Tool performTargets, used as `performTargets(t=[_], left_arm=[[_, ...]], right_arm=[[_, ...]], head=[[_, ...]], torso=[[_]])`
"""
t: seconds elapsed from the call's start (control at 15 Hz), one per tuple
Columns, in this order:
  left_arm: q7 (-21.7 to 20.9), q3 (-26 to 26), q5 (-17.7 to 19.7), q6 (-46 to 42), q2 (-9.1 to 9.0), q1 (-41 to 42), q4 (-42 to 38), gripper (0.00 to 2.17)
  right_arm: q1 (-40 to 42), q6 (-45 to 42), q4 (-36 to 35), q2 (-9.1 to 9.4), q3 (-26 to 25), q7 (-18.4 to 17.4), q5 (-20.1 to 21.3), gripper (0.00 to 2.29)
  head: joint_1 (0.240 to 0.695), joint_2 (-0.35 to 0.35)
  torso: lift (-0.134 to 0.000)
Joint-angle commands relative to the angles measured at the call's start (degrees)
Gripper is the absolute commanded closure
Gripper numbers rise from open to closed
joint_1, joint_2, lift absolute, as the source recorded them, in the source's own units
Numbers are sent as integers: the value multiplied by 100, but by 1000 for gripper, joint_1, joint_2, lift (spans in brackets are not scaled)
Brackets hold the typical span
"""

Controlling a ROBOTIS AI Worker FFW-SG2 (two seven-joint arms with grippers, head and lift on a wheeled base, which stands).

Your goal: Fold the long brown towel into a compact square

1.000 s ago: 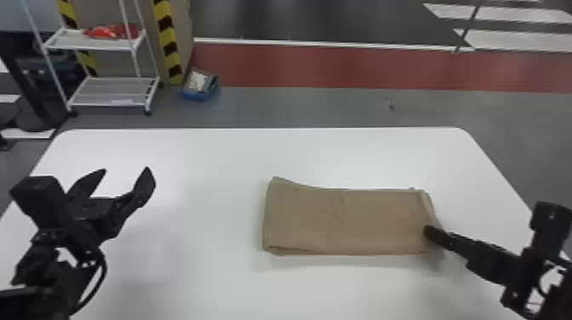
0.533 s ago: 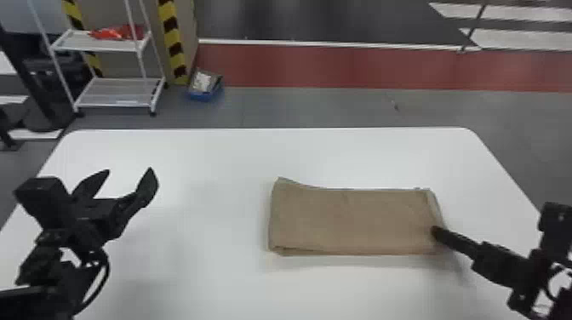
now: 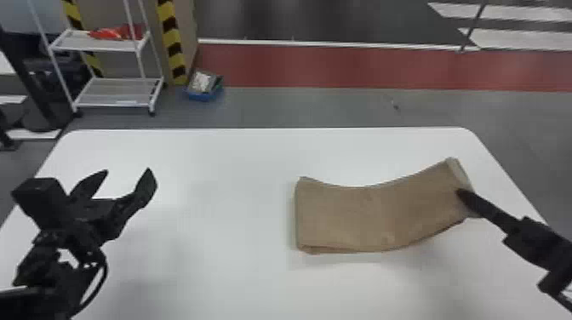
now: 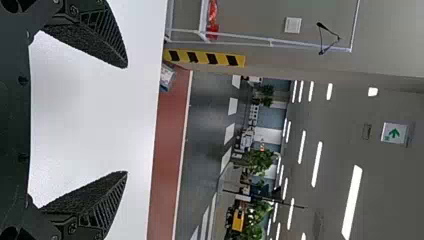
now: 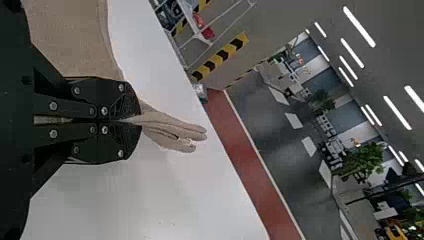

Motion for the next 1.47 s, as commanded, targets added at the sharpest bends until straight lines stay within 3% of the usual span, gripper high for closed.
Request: performTargets(t=[0.0,0.27,0.6,0.8,1.0,1.13,1.4], left_arm=[[0,11,4,0,0,10,-2,130],[0,11,4,0,-9,36,-46,130],[0,134,30,0,9,89,-55,130],[-26,134,30,0,9,80,-20,130],[-44,117,39,0,18,36,51,134],[-53,82,39,0,18,36,51,134],[-70,134,39,0,18,80,7,137]], right_arm=[[-23,-111,-296,10,-53,2,-478,1534],[-32,-181,-683,90,843,-42,-372,1534],[100,346,-841,90,2162,-183,638,1531],[170,961,-991,90,2170,-288,832,1531],[109,1559,-1202,81,2188,-411,955,1531],[56,1453,-1219,90,2531,-684,1306,1531],[21,803,-1070,98,2654,-903,1236,1531]], head=[[695,-70],[695,-39],[695,90],[695,142],[695,140],[695,139],[695,142]], torso=[[-125],[-125],[-125],[-125],[-125],[-125],[-125]])
